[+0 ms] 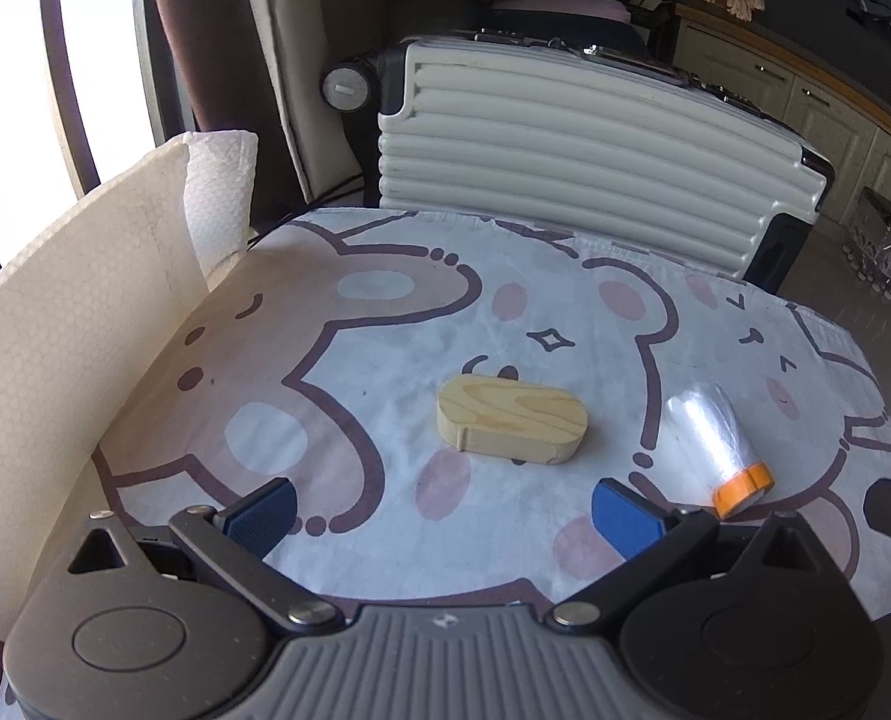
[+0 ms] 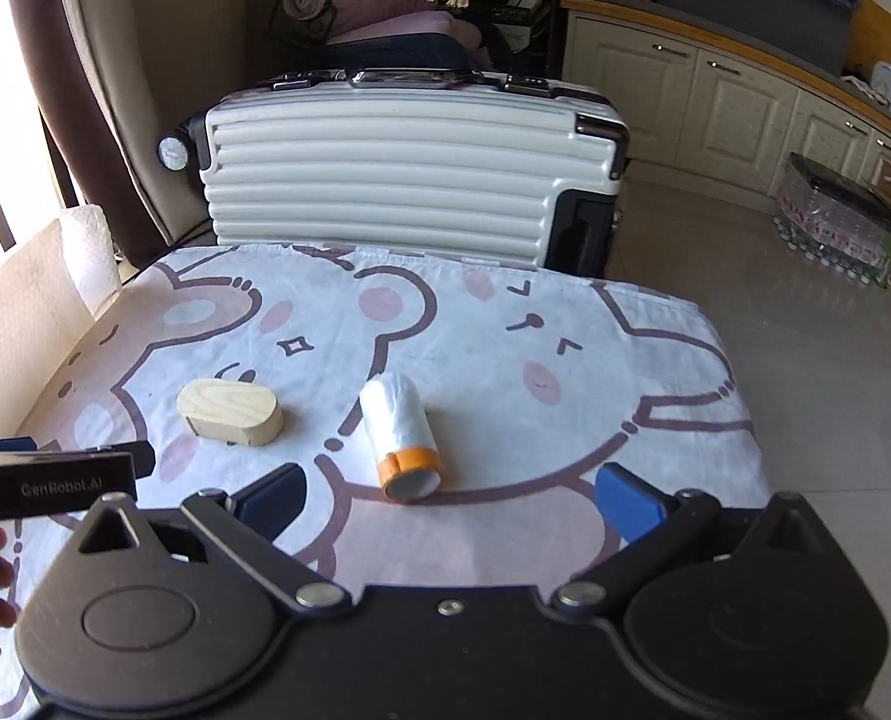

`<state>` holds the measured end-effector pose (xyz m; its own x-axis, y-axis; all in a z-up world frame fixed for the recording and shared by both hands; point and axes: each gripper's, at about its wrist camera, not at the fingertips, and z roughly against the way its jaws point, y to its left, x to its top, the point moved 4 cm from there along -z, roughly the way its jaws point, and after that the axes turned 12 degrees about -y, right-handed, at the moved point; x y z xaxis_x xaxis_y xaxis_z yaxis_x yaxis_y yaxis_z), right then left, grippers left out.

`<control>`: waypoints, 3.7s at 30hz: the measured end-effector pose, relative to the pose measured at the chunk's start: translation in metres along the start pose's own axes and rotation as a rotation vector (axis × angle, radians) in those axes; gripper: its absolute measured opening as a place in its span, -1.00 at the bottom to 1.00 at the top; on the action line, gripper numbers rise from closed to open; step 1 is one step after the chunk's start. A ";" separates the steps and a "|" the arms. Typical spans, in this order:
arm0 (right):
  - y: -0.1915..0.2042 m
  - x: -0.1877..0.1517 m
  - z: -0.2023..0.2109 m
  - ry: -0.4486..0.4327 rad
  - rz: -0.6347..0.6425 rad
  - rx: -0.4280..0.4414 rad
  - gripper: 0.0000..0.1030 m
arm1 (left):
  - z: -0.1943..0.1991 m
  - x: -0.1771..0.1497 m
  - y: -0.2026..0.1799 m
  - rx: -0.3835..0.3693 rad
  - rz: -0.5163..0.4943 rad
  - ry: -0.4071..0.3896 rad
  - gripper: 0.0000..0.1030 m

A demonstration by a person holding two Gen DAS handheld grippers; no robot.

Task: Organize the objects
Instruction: 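Approach the wooden block with the left tool while the right tool approaches the white bottle, then close the left gripper on the wooden block while the right gripper grasps the white bottle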

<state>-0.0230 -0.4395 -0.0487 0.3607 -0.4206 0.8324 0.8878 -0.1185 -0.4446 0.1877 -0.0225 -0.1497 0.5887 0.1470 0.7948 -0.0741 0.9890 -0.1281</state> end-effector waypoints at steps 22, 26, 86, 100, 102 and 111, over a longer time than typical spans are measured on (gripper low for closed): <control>0.007 -0.021 -0.089 0.047 -0.095 -0.091 0.69 | -0.062 -0.009 -0.028 -0.085 -0.121 -0.076 1.00; 0.005 -0.030 -0.099 0.077 -0.106 -0.087 0.65 | -0.070 -0.012 -0.026 -0.092 -0.110 -0.065 1.00; 0.019 -0.056 -0.041 0.327 -0.172 0.018 -0.24 | -0.066 -0.038 -0.030 -0.230 -0.209 0.064 0.74; 0.045 -0.070 -0.011 0.499 -0.170 0.037 -0.61 | -0.019 -0.069 -0.027 -0.352 -0.356 0.258 0.73; 0.046 -0.070 -0.006 0.508 -0.175 0.043 -0.66 | -0.011 -0.071 -0.028 -0.384 -0.379 0.269 0.73; 0.045 -0.069 -0.004 0.462 -0.196 0.025 -0.49 | 0.011 -0.092 -0.027 -0.482 -0.493 0.341 0.72</control>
<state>-0.0088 -0.4196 -0.1275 0.0267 -0.7477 0.6635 0.9349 -0.2164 -0.2815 0.1264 -0.0622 -0.2125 0.6837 -0.3997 0.6105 0.5745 0.8108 -0.1125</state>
